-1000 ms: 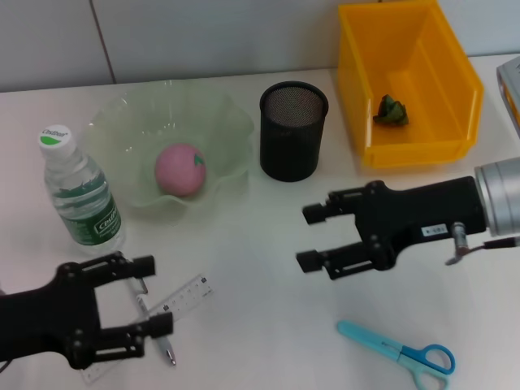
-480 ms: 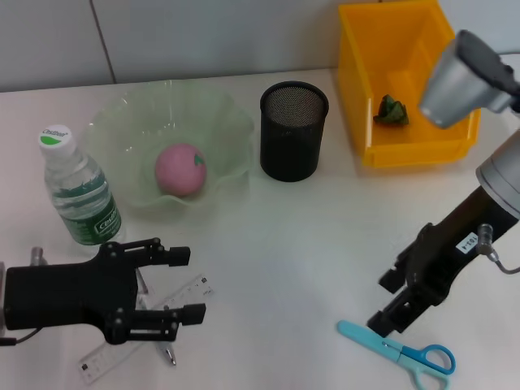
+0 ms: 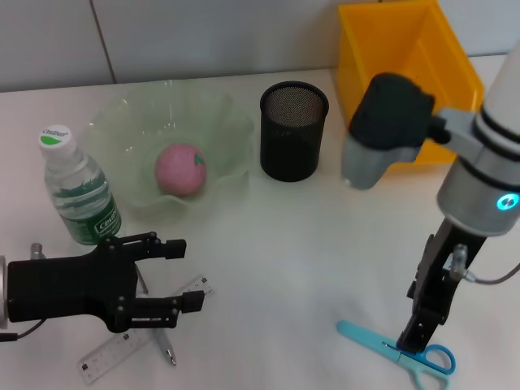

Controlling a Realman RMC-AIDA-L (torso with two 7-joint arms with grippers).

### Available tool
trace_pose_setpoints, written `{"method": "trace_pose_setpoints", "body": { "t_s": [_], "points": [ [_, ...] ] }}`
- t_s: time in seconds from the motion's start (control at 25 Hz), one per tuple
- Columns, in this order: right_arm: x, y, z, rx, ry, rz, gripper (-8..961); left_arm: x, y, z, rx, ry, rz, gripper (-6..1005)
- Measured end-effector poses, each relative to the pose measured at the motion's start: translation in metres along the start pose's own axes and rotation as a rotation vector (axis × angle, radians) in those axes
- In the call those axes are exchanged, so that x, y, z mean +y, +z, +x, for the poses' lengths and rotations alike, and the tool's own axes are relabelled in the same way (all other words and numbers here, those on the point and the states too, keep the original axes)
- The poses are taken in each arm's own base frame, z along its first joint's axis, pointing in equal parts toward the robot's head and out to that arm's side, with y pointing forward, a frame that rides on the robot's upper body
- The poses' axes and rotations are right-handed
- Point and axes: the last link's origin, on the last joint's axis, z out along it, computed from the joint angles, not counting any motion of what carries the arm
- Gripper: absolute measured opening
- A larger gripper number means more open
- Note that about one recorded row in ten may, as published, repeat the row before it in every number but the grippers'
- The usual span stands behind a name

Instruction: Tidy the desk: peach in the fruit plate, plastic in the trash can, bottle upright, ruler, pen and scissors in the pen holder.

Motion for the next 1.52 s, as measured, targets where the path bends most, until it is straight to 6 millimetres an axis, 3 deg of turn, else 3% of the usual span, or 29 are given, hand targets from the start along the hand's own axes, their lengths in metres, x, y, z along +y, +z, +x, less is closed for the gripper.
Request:
{"method": "trace_pose_setpoints", "body": {
  "t_s": [0.2,0.6,1.52],
  "points": [
    [0.009,0.020,-0.006,0.032,-0.028,0.032,764,-0.002,0.000,-0.002,-0.010,-0.004,0.018,824],
    [0.016,0.037,-0.007,0.045,-0.035,0.062,763,-0.005,0.002,-0.003,-0.026,-0.011,0.026,823],
    [0.014,0.044,-0.011,0.019,-0.038,0.088,765,-0.005,0.001,-0.003,-0.052,0.003,0.012,822]
  ]
}}
